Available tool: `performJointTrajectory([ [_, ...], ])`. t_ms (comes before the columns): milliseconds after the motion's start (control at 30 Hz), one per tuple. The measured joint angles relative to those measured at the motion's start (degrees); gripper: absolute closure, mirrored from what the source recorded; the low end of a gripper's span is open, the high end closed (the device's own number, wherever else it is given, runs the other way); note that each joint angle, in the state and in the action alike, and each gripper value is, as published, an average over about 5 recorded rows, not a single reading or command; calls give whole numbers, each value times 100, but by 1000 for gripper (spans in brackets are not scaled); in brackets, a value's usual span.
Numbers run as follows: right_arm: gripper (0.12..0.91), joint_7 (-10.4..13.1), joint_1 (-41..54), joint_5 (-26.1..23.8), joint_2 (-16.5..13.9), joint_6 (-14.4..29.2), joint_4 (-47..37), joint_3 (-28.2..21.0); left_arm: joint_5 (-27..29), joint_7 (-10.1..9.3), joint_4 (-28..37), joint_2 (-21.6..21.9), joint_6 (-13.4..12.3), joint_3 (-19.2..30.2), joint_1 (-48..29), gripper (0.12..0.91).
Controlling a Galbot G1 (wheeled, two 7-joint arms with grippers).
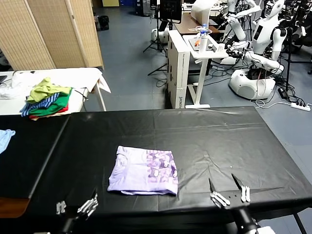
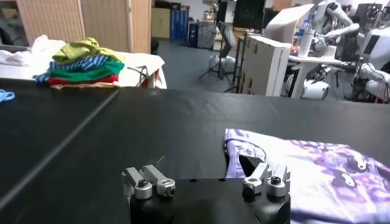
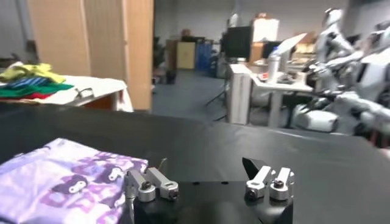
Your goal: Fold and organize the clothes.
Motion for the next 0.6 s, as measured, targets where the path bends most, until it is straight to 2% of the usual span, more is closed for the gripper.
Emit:
performJointTrajectory([
  [233,118,387,-683,-94,361,15,190,46,65,47,88,-20,-54,34,117,123],
  [400,118,439,-929,78,472,-216,303,67,115,106,150,-15,-61,77,149,123],
  [600,118,436,-1004,95,501,-249,347,71,124,132,153,-6,-60,77,185,123],
])
